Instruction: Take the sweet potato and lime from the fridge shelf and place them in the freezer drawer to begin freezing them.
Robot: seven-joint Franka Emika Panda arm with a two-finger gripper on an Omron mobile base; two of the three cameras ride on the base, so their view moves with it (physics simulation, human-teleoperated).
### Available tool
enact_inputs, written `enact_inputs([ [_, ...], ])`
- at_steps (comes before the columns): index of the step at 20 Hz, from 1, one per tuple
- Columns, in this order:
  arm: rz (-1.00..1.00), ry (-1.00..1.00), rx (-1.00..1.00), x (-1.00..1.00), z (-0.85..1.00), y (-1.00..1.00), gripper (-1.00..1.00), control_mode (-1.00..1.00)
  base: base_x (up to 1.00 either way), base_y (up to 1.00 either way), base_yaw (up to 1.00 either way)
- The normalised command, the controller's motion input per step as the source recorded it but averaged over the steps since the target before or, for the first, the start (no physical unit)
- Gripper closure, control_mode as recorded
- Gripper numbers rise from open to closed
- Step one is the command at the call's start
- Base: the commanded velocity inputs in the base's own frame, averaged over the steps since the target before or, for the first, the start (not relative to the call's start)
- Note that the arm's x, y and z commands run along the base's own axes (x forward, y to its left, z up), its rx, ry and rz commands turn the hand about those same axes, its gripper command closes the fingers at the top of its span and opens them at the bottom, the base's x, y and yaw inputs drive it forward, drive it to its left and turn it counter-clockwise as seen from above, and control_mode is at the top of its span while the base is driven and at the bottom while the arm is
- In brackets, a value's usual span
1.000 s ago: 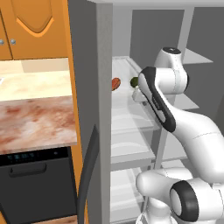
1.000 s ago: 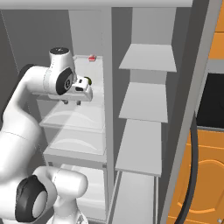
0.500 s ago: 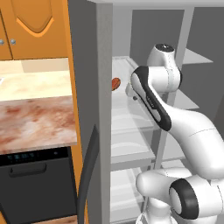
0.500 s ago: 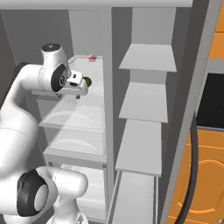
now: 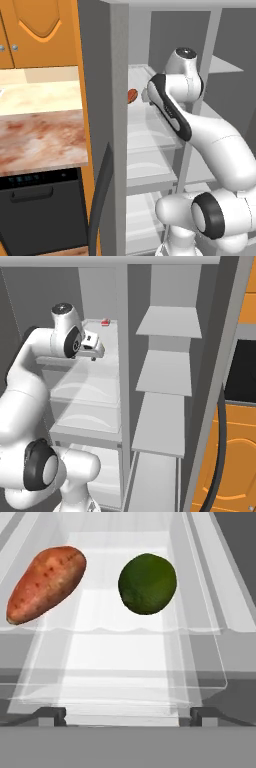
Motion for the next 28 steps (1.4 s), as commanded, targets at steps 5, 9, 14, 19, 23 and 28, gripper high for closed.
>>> enact_inputs([
  [5,-0.04,0.00,0.00,0.50,0.00,-0.13,-1.00,-1.00,0.00,0.00,0.00],
  [9,-0.09,0.02,0.01,0.46,0.00,-0.08,-1.00,-1.00,0.00,0.00,0.00],
  [14,-0.05,0.04,0.00,0.39,-0.01,-0.02,-1.00,-1.00,0.00,0.00,0.00],
  [19,-0.04,0.03,0.00,0.36,-0.14,0.00,-1.00,-1.00,0.00,0.00,0.00],
  [23,-0.03,0.01,0.00,0.34,-0.17,0.00,-1.00,-1.00,0.00,0.00,0.00],
  [28,-0.03,0.00,0.00,0.38,-0.15,0.00,-1.00,-1.00,0.00,0.00,0.00],
])
